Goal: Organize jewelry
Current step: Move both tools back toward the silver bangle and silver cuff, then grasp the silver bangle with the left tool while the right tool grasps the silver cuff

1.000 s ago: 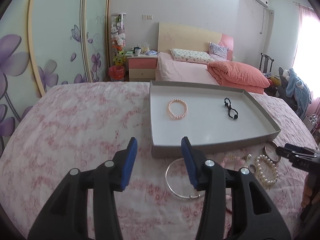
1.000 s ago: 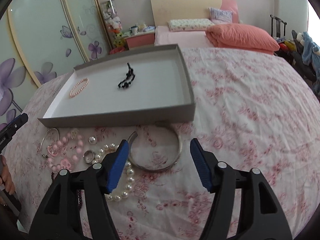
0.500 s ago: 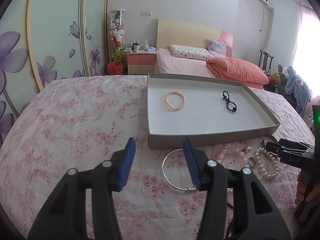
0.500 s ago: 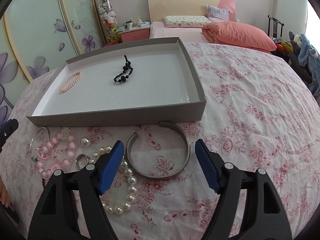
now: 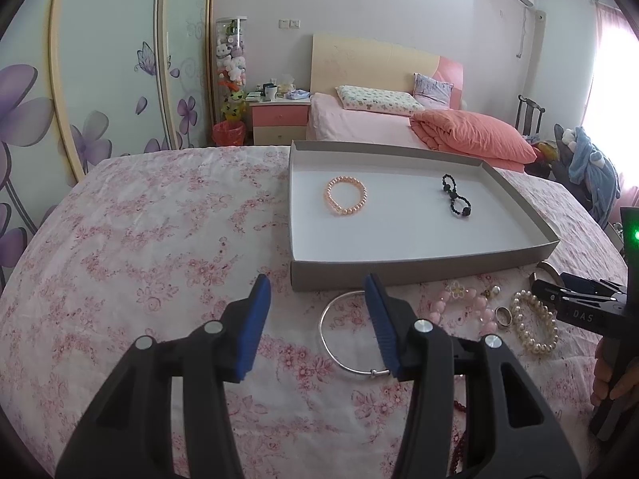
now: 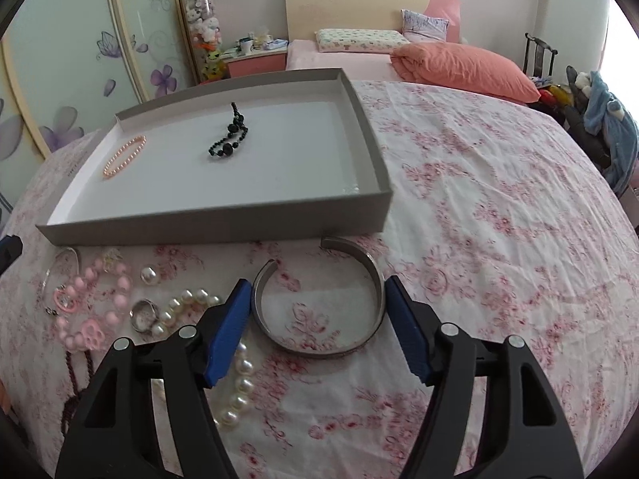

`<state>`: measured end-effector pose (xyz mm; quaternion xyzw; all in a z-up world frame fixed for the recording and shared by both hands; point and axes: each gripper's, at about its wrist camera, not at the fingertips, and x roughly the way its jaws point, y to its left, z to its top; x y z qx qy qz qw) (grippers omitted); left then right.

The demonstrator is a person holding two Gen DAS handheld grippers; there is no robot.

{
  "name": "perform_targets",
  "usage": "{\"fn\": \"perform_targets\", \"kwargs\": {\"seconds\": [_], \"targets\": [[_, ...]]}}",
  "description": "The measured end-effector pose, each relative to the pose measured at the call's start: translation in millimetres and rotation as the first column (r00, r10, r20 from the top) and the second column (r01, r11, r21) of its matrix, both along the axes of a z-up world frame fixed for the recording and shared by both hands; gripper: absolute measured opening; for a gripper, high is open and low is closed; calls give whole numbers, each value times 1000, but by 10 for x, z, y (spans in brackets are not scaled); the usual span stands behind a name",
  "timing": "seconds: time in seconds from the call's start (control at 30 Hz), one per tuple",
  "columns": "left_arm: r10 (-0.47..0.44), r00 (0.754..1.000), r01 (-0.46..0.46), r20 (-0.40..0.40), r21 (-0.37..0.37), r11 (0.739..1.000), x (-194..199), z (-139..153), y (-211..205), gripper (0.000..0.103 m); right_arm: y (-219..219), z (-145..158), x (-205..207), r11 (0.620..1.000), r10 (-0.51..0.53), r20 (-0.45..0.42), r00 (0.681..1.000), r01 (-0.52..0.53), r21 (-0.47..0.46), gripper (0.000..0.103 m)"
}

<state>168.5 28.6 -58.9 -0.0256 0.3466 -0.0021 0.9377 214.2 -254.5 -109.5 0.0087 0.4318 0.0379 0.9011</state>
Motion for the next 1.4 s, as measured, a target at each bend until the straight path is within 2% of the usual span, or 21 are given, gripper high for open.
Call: {"fn": "perform_targets", "kwargs": {"seconds": [0.3, 0.4, 0.57, 0.93, 1.1, 1.4], "targets": [[-4, 1000, 4, -13, 4, 1000, -30, -37, 12, 54, -115, -1, -49, 999, -45, -1, 999, 45, -13, 68], [-19, 1000, 19, -23, 11, 1000, -54, -52, 2, 60, -192, -2, -41, 997, -80, -4, 997, 80, -14, 68], [-80, 995, 83, -67, 45, 996, -67, -134, -89, 63, -246, -8, -19, 996, -88, -4, 996, 88, -5, 68], [-206, 958, 235, -198, 137, 962, -78, -390, -291, 69, -249, -11, -20, 996, -85, -4, 996, 85, 0, 68], [-218, 955, 250, -202, 147, 957, 42, -410, -417, 72, -248, -10, -21, 996, -86, -4, 996, 86, 0, 68], [-204, 958, 231, -203, 115, 966, 250, -443, -494, 72, -240, -11, -21, 996, -85, -4, 996, 85, 1, 68]]}}
